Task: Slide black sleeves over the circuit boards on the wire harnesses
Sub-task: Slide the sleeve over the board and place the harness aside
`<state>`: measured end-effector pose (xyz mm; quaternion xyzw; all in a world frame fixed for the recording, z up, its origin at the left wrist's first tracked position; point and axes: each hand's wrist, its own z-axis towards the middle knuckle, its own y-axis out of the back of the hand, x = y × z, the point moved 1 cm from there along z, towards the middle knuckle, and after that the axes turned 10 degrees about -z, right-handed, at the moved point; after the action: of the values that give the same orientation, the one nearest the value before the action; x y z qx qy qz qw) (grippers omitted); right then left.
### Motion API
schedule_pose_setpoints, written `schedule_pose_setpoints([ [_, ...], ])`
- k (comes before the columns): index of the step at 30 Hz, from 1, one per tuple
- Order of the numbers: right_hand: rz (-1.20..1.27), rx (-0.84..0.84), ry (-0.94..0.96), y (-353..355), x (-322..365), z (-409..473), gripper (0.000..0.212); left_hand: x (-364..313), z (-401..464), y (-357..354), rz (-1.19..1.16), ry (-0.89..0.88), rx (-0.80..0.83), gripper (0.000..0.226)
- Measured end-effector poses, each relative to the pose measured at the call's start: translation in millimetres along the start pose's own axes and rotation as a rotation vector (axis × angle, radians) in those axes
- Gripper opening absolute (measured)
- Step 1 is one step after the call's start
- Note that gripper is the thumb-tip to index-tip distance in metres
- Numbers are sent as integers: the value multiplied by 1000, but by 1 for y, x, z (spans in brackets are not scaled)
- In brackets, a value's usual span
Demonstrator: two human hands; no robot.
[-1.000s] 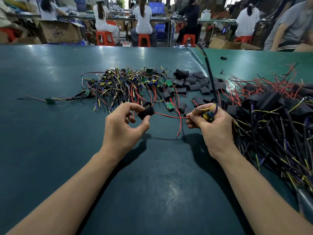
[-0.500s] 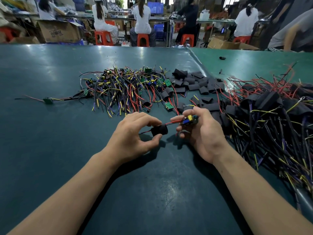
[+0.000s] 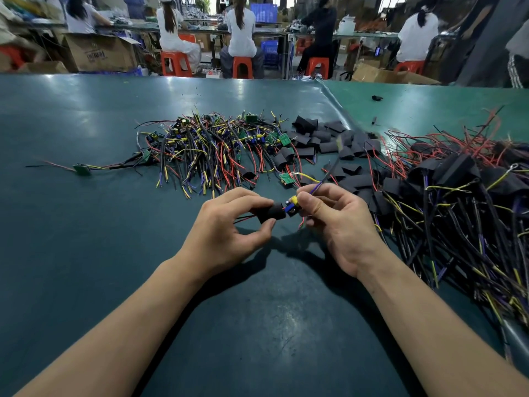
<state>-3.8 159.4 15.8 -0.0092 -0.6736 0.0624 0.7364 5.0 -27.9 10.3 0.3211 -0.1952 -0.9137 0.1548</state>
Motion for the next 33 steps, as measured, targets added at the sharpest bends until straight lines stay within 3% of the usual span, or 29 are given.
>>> schedule_pose_setpoints([
  [7, 162, 15, -68, -3, -2, 1, 19, 0, 1, -1, -33, -14, -26, 25],
  [17, 32, -79, -8, -8, -5, -1, 27, -1, -1, -6, -46, -33, -75, 22],
  [26, 317, 0, -270, -8, -2, -3, 18, 1, 0, -2, -29, -84, -111, 19],
  [33, 246, 15, -136, -10, -2, -3, 17, -3, 1, -1, -38, -107, -85, 20],
])
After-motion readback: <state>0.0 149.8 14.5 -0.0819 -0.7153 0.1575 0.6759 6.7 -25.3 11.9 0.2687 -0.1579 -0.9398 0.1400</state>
